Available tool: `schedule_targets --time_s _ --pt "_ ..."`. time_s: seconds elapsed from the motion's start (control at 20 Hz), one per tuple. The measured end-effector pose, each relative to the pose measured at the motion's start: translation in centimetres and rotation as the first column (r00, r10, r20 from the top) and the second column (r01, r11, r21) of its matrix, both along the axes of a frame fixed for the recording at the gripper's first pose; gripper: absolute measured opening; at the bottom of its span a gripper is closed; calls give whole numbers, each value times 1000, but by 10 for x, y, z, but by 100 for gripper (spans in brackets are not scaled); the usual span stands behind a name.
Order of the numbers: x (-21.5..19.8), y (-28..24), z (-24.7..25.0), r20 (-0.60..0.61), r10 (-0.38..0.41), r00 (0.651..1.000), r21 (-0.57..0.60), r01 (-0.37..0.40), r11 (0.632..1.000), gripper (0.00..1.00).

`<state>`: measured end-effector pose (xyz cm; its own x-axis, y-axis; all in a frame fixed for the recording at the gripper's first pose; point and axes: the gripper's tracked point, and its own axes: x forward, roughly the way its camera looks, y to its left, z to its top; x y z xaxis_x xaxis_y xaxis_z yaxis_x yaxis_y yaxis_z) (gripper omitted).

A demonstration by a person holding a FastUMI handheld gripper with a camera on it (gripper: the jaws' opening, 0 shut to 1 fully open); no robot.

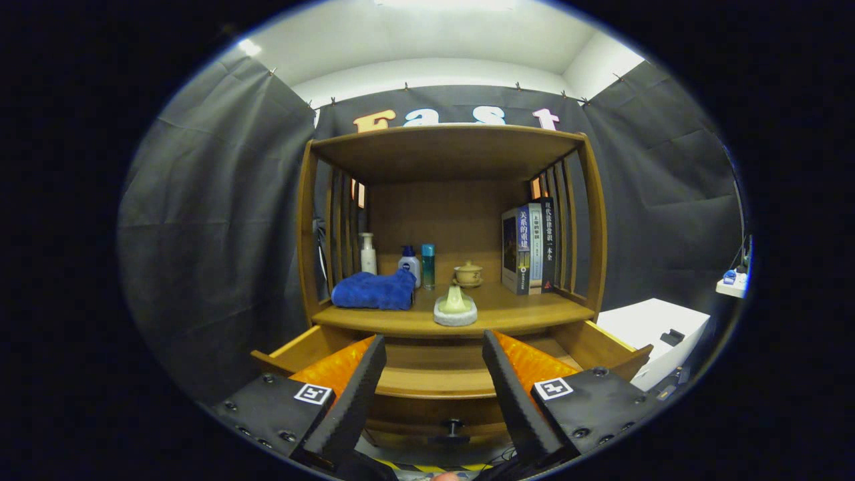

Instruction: Pull open the drawer, take out the items inside it, and place them on the countertop above the cabinet.

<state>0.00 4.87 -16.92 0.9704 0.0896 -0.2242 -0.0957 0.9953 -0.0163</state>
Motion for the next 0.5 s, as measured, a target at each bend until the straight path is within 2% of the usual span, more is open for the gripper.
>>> schedule_targets --time_s 0.25,0.5 --pt "-8 -6 -44 -30 1 1000 32 0 999 95" --pt "-5 -24 -75 -56 -50 997 12 51 999 94"
